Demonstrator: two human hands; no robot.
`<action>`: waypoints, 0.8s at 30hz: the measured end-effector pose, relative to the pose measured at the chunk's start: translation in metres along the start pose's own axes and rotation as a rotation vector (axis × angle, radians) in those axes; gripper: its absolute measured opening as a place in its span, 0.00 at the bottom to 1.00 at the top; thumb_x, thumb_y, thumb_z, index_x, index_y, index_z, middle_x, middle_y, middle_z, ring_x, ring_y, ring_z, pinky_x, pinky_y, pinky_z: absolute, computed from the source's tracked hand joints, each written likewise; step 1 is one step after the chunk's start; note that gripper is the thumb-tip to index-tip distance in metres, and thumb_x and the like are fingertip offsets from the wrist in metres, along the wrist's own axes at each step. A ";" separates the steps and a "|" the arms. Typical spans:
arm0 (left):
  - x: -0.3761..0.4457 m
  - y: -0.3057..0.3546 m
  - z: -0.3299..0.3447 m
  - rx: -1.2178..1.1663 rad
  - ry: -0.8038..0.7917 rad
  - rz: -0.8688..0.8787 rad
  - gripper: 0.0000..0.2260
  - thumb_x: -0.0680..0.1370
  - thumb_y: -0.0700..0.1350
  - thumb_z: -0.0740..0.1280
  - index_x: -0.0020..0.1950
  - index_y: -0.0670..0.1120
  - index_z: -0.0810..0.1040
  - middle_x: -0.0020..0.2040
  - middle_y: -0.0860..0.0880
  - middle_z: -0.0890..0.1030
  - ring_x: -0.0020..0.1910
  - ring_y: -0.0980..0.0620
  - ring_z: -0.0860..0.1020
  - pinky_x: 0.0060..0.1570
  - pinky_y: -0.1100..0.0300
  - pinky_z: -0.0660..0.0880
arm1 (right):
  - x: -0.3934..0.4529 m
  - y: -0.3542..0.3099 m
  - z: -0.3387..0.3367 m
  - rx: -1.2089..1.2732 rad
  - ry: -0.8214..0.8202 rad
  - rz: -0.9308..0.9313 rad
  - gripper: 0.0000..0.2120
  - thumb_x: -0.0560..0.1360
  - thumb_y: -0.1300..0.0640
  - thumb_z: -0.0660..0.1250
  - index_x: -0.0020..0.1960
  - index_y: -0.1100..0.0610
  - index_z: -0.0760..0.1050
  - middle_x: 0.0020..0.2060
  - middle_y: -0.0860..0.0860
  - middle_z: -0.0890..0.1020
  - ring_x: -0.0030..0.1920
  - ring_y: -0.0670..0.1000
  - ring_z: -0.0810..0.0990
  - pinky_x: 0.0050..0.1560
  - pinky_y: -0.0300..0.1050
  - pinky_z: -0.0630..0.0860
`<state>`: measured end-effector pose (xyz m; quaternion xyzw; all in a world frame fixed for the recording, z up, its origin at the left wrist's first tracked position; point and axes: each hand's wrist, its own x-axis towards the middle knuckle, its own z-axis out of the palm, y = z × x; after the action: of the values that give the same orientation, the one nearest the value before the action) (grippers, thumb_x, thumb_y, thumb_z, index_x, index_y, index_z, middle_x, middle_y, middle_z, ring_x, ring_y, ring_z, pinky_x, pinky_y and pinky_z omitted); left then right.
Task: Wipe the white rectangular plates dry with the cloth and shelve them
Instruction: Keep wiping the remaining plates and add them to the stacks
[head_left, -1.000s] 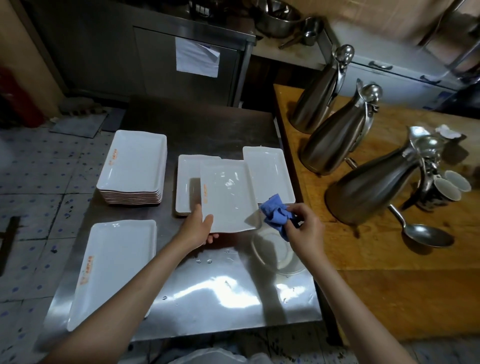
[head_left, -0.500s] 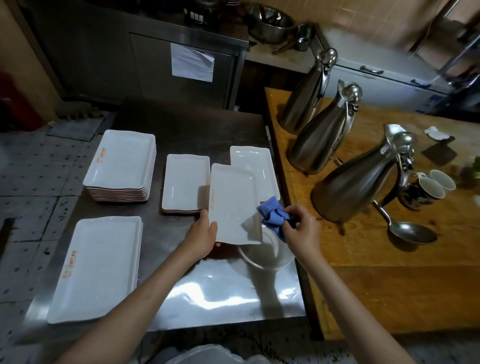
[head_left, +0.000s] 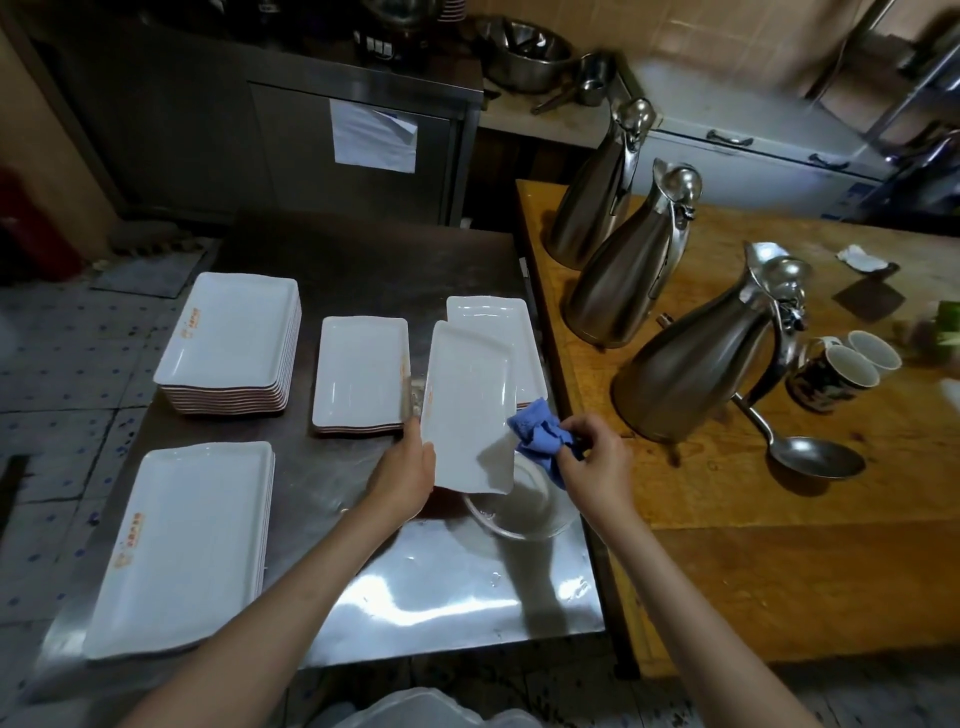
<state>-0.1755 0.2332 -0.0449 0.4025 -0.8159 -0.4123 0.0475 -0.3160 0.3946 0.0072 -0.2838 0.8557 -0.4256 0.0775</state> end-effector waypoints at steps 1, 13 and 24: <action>0.000 0.002 0.000 0.042 0.010 0.010 0.11 0.82 0.42 0.52 0.63 0.40 0.61 0.50 0.34 0.78 0.46 0.36 0.76 0.46 0.46 0.74 | 0.000 0.000 0.000 0.001 -0.001 0.004 0.11 0.71 0.69 0.67 0.46 0.55 0.75 0.39 0.43 0.77 0.39 0.41 0.76 0.38 0.33 0.73; 0.001 0.012 -0.001 0.418 0.227 0.203 0.15 0.77 0.40 0.65 0.61 0.40 0.66 0.30 0.42 0.78 0.30 0.40 0.79 0.26 0.59 0.61 | 0.001 0.008 -0.002 0.027 0.003 0.041 0.11 0.71 0.70 0.66 0.45 0.55 0.75 0.39 0.43 0.77 0.39 0.39 0.75 0.37 0.27 0.71; 0.003 0.012 -0.002 0.590 0.309 0.411 0.30 0.54 0.34 0.78 0.51 0.40 0.67 0.17 0.49 0.69 0.12 0.49 0.69 0.14 0.68 0.61 | 0.000 0.012 -0.002 -0.018 -0.003 0.044 0.12 0.70 0.70 0.67 0.45 0.53 0.75 0.38 0.41 0.77 0.40 0.40 0.76 0.38 0.33 0.74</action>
<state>-0.1841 0.2337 -0.0354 0.2842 -0.9463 -0.0763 0.1336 -0.3222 0.4018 -0.0009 -0.2664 0.8653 -0.4159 0.0855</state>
